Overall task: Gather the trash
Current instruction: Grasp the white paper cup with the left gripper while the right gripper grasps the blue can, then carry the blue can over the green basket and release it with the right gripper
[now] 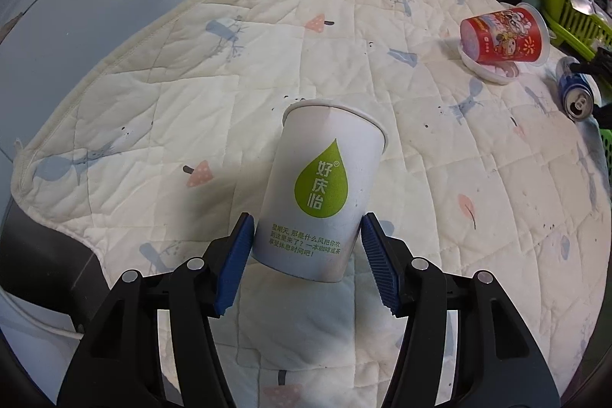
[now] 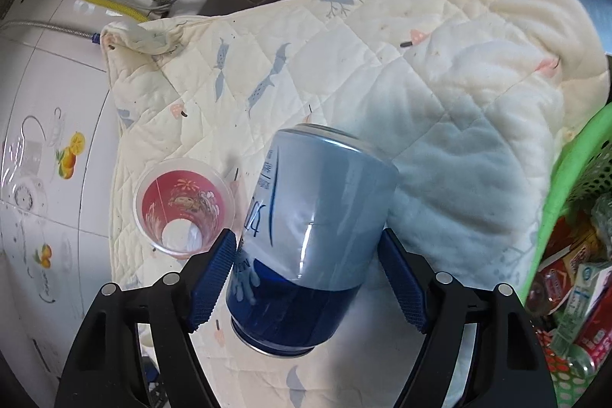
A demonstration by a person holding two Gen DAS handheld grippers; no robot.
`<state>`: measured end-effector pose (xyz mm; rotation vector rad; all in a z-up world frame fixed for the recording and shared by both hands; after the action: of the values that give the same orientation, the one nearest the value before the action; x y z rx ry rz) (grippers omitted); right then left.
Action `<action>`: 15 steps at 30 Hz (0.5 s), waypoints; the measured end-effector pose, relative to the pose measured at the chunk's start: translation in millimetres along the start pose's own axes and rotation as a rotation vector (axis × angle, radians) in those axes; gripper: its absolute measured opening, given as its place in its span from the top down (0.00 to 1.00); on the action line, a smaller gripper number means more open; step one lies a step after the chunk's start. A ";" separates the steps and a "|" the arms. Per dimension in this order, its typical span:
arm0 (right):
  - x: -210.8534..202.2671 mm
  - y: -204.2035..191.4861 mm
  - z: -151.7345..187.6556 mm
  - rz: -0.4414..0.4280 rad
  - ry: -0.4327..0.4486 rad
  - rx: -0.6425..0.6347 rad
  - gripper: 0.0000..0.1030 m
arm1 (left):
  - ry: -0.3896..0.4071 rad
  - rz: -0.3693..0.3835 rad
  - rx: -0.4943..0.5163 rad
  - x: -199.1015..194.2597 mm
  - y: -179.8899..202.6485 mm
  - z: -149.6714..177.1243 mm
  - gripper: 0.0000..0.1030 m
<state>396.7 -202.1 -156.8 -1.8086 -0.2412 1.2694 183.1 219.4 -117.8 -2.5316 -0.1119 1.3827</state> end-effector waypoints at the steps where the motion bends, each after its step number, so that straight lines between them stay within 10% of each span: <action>1: 1.5 -0.7 -0.3 0.000 -0.001 0.000 0.29 | -0.001 0.001 -0.001 0.5 -0.4 -0.4 0.43; 15: -17.5 -4.5 11.5 -0.042 -0.013 -0.086 0.30 | -0.039 0.009 0.010 17.6 0.1 -5.1 0.20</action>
<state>380.5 -203.6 -142.8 -1.8584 -0.3442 1.2584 197.0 221.7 -129.6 -2.5002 -0.1009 1.4331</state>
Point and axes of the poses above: each gripper's, at about its wrist camera, not at the fingertips, and x roughly the way its jaws point, y to its right, z to its underside, the point moved 5 cm from there along x, roughly the way its jaws point, and after that the axes turned 13 degrees about x, right-handed, at the moved point
